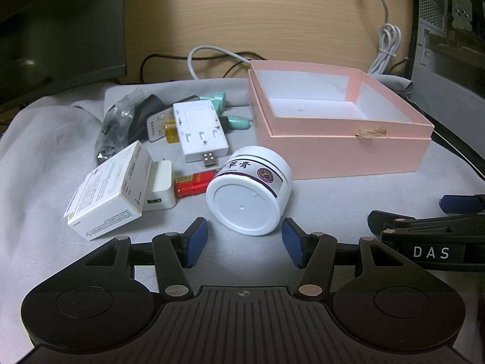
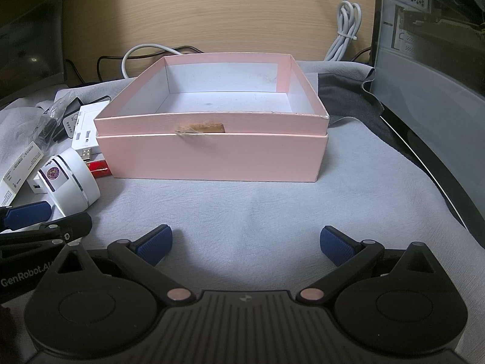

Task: Organize rigid objects

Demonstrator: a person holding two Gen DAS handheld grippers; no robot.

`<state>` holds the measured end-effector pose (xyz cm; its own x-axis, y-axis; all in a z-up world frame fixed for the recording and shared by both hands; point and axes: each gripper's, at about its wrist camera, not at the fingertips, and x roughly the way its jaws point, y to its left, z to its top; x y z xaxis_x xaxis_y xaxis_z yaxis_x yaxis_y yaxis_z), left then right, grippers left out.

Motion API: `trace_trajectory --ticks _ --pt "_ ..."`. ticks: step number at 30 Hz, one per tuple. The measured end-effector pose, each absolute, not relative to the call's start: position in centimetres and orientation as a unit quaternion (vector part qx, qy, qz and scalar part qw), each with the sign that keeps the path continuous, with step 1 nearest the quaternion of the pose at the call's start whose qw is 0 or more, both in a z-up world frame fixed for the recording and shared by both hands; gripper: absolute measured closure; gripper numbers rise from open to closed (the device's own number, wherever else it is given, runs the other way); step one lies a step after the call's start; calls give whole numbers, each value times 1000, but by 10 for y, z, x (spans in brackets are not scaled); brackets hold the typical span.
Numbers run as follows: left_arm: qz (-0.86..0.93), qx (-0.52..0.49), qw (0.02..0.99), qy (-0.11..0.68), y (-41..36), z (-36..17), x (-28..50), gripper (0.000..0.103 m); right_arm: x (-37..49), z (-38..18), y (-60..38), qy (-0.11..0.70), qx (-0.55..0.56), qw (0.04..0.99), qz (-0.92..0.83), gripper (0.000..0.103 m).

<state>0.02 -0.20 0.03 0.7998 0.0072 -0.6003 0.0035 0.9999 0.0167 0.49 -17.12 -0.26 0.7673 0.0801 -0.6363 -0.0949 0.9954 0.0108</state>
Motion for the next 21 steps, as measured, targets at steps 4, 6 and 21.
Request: trace_trajectory --ticks 4,6,21 --pt "1 8 949 316 -2 0 0 43 5 -3 -171 338 -11 940 47 0" --pt "1 8 949 316 -2 0 0 43 5 -3 -171 338 -11 940 46 0" --pt "3 7 949 316 -1 0 0 42 6 -2 -170 341 -11 938 52 0"
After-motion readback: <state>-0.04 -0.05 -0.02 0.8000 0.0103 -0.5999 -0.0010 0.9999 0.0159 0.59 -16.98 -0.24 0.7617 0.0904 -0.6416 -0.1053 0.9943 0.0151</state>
